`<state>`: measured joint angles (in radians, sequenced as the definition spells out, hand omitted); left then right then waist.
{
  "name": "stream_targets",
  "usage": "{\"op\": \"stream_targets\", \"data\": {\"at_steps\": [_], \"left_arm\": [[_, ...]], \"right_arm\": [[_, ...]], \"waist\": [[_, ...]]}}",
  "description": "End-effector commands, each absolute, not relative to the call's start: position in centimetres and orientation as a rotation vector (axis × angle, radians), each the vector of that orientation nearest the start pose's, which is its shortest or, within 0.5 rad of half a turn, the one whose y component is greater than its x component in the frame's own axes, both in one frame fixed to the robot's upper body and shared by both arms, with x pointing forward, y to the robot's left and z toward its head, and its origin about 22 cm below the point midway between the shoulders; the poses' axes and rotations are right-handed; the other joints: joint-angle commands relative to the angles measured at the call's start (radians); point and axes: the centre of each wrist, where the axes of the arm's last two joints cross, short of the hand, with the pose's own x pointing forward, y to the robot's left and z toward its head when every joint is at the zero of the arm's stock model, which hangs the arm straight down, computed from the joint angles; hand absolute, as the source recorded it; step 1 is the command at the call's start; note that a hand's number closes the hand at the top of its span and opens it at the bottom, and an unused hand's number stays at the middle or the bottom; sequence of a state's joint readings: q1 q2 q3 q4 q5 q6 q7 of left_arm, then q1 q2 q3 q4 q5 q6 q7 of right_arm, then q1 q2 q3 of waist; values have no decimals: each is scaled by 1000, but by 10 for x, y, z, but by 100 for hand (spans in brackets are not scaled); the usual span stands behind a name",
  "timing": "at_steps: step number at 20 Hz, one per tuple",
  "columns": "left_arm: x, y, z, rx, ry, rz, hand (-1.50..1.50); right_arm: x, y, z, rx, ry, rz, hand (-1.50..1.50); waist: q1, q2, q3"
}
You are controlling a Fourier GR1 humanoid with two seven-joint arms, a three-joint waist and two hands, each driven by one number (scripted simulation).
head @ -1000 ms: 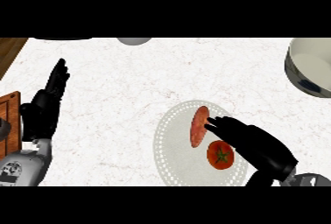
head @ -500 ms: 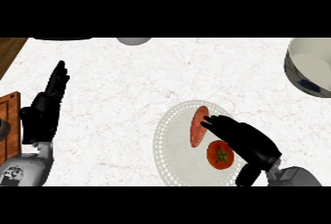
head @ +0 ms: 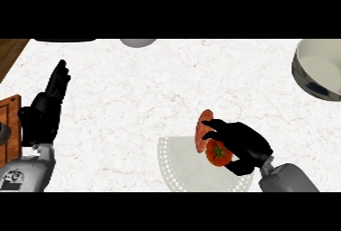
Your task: Pick the tomato from the placemat and place it in the bowl
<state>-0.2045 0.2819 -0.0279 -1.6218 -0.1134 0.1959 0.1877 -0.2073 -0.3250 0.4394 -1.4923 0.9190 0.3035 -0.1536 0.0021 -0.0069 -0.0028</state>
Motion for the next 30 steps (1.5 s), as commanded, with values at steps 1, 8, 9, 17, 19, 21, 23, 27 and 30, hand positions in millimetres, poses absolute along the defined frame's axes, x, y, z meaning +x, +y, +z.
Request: {"op": "stream_targets", "data": {"at_steps": [1, 8, 9, 17, 19, 21, 23, 27, 30], "left_arm": [[299, 259, 71, 398, -1648, -175, 0], [282, 270, 61, 406, -1645, -159, 0], [292, 265, 88, 392, -1647, -168, 0], [291, 256, 82, 372, -1656, -191, 0], [294, 251, 84, 370, -1663, -189, 0], [299, 255, 82, 378, -1656, -175, 0], [296, 258, 76, 370, -1655, -181, 0], [287, 271, 87, 395, -1658, -161, 0], [284, 275, 84, 411, -1649, -165, 0]], "right_arm": [[255, -197, 7, -379, -1429, 1690, 150], [263, -189, 20, -341, -1498, 1666, 150], [259, -193, 7, -350, -1519, 1638, 150], [311, -114, 46, -542, -1171, 1185, 150], [312, -89, 52, -562, -1203, 1134, 150], [306, -83, 75, -550, -1265, 1046, 150], [311, -79, 99, -550, -1353, 882, 150], [299, -97, 128, -606, -1517, 669, 150], [298, -96, 157, -728, -1556, 547, 150]], "waist": [[-5, 7, 3], [-2, 7, 3], [-2, 7, 3], [32, 10, 2], [29, 10, 3], [10, 7, 3], [18, 8, 3], [-1, 0, 3], [-5, 1, 3]]}}
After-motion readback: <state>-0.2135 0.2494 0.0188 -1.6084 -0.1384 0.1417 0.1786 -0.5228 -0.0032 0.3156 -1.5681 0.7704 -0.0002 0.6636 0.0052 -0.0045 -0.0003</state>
